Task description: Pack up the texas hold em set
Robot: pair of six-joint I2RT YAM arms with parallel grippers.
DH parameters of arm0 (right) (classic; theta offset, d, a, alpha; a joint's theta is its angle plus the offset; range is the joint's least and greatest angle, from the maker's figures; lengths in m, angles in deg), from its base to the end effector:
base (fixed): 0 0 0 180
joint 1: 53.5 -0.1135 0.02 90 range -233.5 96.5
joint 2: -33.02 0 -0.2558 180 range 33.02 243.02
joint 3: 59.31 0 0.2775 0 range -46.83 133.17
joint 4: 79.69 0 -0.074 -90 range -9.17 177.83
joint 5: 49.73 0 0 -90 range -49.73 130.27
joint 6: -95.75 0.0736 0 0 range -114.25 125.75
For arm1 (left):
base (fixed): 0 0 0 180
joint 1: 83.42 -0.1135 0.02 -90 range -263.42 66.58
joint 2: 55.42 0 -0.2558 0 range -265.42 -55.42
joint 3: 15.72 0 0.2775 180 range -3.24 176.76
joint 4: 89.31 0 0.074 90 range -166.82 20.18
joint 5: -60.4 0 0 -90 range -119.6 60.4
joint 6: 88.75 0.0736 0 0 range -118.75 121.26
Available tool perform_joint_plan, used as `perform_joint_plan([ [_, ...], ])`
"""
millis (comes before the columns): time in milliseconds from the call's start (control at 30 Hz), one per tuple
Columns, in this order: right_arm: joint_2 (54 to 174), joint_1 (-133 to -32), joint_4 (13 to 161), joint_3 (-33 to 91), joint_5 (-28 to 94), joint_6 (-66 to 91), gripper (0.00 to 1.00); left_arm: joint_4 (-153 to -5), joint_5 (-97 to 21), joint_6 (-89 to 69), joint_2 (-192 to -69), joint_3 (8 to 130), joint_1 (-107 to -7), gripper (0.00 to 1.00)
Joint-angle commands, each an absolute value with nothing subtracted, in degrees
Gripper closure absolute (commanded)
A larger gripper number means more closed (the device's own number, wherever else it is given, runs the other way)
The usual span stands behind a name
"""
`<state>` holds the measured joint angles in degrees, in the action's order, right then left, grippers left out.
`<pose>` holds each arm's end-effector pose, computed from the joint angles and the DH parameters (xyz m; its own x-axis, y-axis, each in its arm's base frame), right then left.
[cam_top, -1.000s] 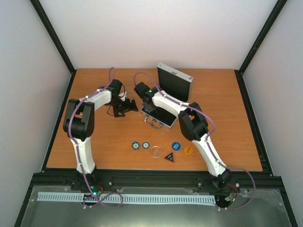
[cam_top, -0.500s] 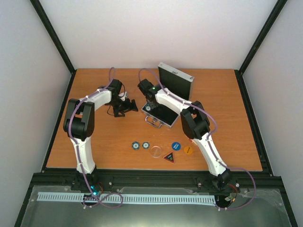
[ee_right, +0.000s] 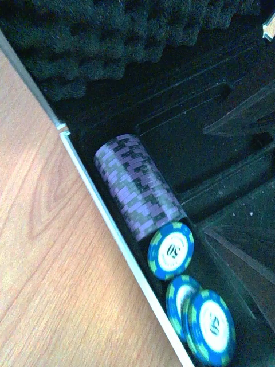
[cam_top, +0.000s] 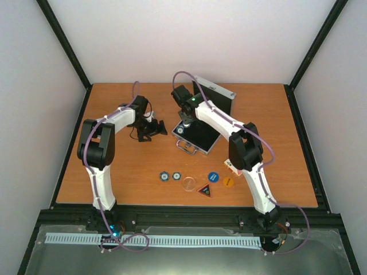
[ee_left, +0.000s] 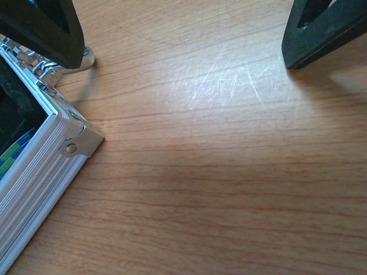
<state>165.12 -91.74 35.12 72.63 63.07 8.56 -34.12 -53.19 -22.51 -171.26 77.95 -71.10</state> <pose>0.4325 0.3045 0.1736 -0.7347 -0.5215 -0.4338 -0.4081 0.8507 -0.3313 0.4035 -0.1183 0.1010 -0.9857 -0.1627 -0.0429 -0.1268 0.8862 -0.4456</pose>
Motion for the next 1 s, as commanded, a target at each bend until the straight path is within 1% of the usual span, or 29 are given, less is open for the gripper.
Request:
perform_joint_plan([
  [0,161.0,-91.7,33.9,72.2,54.6,8.3,0.55,-31.2,-47.8,-22.1,-175.2,77.4,-71.8,0.02],
  [233,158.3,-91.7,29.9,68.6,35.6,9.0,0.57,-31.1,-47.3,-22.1,-174.4,76.6,-71.8,0.02],
  [300,157.7,-91.7,29.7,67.3,32.3,8.5,0.58,-30.9,-47.1,-22.0,-174.5,76.9,-71.8,0.02],
  [433,156.9,-91.7,31.1,65.2,31.4,7.4,0.58,-30.9,-47.1,-22.3,-174.8,77.4,-71.8,0.02],
  [733,160.7,-89.6,34.8,67.7,28.2,4.8,0.58,-29.6,-46.5,-21.9,-174.7,78.6,-71.8,0.02],
  [900,162.3,-88.4,37.1,67.6,28.8,3.6,0.52,-29.2,-46.1,-21.8,-174.7,78.4,-71.8,0.02],
  [967,162.8,-88.0,37.7,67.8,28.7,3.5,0.47,-29.1,-46.1,-21.8,-174.8,78.2,-71.8,0.02],
])
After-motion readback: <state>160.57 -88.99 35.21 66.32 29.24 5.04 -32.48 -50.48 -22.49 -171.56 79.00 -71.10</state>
